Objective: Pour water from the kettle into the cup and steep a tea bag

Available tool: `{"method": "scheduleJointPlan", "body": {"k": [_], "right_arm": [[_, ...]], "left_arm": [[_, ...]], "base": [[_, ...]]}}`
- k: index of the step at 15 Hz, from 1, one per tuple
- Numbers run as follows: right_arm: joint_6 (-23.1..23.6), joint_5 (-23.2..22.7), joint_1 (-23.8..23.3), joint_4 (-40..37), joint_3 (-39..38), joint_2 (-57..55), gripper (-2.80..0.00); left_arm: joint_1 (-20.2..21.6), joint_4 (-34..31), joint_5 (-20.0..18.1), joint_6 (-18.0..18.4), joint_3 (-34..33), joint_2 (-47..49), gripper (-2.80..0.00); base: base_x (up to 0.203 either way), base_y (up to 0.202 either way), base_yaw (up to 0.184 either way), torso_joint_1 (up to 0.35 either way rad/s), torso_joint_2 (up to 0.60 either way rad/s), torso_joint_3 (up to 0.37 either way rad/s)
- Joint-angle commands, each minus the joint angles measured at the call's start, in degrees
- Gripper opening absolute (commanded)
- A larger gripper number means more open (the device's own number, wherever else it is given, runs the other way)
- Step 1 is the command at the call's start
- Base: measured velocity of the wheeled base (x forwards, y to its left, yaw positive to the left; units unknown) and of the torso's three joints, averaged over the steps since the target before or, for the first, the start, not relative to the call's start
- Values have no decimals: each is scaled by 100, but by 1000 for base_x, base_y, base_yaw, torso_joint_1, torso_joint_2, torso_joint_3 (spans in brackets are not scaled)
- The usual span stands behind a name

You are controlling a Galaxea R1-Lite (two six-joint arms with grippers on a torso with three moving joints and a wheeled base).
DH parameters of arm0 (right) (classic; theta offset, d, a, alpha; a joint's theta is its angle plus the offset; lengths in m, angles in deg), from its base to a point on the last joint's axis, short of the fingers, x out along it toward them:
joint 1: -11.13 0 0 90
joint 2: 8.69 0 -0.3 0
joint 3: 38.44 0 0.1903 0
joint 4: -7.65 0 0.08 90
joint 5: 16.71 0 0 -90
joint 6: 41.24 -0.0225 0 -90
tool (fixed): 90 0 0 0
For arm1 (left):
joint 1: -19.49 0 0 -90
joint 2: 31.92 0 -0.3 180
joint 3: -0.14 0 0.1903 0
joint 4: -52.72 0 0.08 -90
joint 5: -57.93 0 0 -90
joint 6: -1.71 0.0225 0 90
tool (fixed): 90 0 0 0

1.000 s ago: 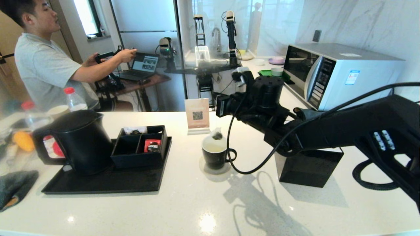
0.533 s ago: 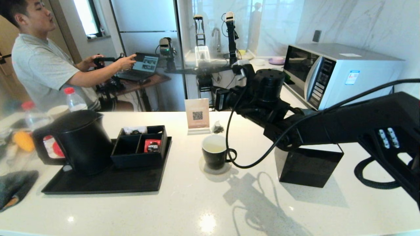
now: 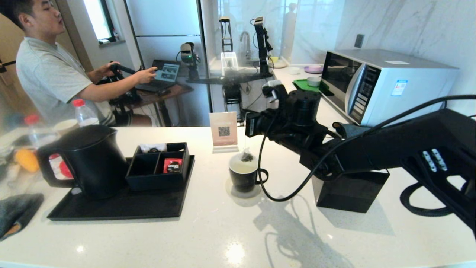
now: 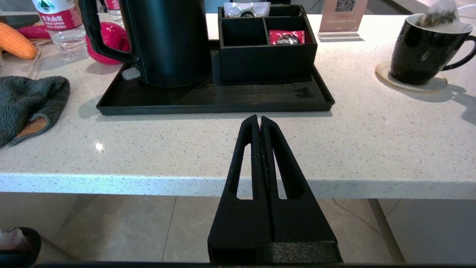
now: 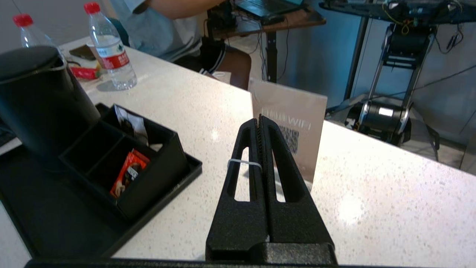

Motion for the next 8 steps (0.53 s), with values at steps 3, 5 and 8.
{"method": "scheduleJointPlan", "body": {"k": [3,5,8], "right_arm": [[0,-13,136,588,-909,-101,-280],[-14,-14,227,1092,-1357,-293,-280],[-27,-14,238,1271,-1469,-477,-280]], "left_arm": [[1,-4,4,-3,0,-2,-280],[1,-4,4,-3,0,-2,-280],[1,4,4,-3,0,-2,-280]], "base": [[0,0,0,0,0,0],[0,0,0,0,0,0],[0,0,0,0,0,0]]}}
